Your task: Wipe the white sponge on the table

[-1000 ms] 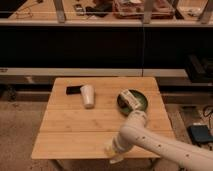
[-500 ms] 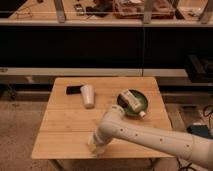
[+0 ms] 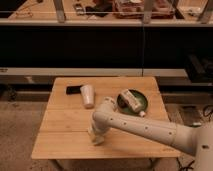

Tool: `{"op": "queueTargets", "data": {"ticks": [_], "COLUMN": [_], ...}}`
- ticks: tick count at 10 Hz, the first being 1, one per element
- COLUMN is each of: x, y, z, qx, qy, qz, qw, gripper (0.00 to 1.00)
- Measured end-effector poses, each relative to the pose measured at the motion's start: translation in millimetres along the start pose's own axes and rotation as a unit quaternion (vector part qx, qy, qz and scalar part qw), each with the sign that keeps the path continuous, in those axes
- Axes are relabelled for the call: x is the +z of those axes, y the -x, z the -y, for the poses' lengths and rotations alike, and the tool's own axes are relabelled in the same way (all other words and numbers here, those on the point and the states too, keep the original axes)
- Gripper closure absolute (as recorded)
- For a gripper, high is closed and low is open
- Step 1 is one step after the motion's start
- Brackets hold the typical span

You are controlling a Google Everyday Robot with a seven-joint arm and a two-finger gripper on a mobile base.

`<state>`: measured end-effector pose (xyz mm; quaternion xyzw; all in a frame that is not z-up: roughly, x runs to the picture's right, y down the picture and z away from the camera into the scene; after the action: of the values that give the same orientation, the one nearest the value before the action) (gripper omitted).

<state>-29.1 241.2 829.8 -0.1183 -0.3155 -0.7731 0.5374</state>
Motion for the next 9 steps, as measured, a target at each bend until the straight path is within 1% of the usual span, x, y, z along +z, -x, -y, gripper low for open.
{"op": "queueTargets", "data": {"ticks": [2,3,4,5,6,7,9], "x": [-1.7,-2.7,-1.4,1.8,5.3,5.9,-2.3], "y": [-25.6,-34.8,-37.3,-34.9,-26.5,-17.8,7.0], "z": [-39.3,-59.0,-72.3,-91.5,-115.1,-132.3,-176.0], "qx": [0.048,0.069,0.082,0.1,0.123,0.14,0.178], "qy": [0.016,0.026,0.033,0.043,0.052,0.059,0.078], "qz": [-0.005,-0.004,0.0,0.009,0.021,0.027,0.033], "qw": [0.9987,0.9973,0.9961,0.994,0.9908,0.988,0.9803], "gripper": [1.0,1.0,1.0,1.0,1.0,1.0,1.0]}}
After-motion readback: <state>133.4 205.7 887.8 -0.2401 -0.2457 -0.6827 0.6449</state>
